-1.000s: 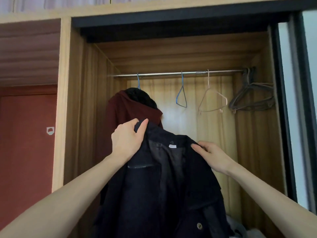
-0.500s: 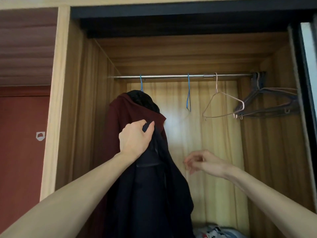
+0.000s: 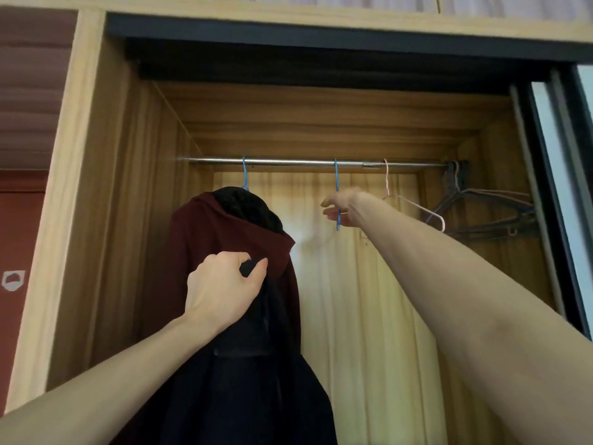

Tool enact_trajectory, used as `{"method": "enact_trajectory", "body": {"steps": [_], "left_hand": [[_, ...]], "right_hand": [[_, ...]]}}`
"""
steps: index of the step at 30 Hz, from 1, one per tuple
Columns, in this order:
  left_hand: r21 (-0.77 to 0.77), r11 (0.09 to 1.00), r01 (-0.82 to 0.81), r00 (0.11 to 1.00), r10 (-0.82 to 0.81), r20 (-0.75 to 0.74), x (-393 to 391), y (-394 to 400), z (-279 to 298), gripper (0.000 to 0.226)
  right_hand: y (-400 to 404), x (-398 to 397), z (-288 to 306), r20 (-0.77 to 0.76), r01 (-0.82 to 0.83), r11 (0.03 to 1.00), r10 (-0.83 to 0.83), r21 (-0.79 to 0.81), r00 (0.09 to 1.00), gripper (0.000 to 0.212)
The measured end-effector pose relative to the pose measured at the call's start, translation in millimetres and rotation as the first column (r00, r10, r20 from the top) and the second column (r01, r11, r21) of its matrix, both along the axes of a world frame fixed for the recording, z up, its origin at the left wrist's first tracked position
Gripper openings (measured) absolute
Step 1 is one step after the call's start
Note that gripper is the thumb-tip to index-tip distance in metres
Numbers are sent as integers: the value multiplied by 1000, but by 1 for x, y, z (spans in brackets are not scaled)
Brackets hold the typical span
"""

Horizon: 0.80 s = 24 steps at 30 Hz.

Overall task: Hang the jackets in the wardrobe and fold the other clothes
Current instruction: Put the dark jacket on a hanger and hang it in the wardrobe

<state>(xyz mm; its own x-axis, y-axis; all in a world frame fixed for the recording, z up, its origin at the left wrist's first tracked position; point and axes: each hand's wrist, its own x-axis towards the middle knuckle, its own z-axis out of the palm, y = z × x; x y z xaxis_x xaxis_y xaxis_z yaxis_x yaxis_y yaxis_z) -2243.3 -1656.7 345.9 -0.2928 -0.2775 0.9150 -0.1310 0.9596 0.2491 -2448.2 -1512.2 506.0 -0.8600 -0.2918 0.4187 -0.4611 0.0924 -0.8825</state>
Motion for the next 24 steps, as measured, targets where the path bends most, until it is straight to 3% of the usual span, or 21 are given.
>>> {"method": "enact_trajectory", "body": {"steps": [2, 7, 12, 16, 21, 24], "left_hand": [[-1, 1000, -4, 1000, 4, 11, 5, -2, -1, 56], [-14, 1000, -17, 999, 17, 40, 14, -9, -7, 55], [-10, 1000, -5, 999, 6, 36, 16, -13, -12, 56], [-29, 1000, -13, 999, 14, 33, 13, -7, -17, 56], [-34, 999, -14, 998, 16, 67, 13, 5, -23, 57], [-14, 1000, -13, 996, 14, 82, 15, 14, -26, 57]], "right_hand": [[-6, -3, 4, 20, 18, 1000, -17, -13, 1000, 4], [-14, -17, 2, -159, 243, 970, -236, 24, 959, 18], [-16, -15, -13, -285, 143, 980, -178, -140, 942, 19], [-19, -1, -59, -302, 93, 942, -195, -322, 933, 15], [-25, -5, -121, -250, 35, 986, -76, -164, 965, 16], [-18, -3, -141, -316, 126, 975, -180, -184, 931, 28]]}}
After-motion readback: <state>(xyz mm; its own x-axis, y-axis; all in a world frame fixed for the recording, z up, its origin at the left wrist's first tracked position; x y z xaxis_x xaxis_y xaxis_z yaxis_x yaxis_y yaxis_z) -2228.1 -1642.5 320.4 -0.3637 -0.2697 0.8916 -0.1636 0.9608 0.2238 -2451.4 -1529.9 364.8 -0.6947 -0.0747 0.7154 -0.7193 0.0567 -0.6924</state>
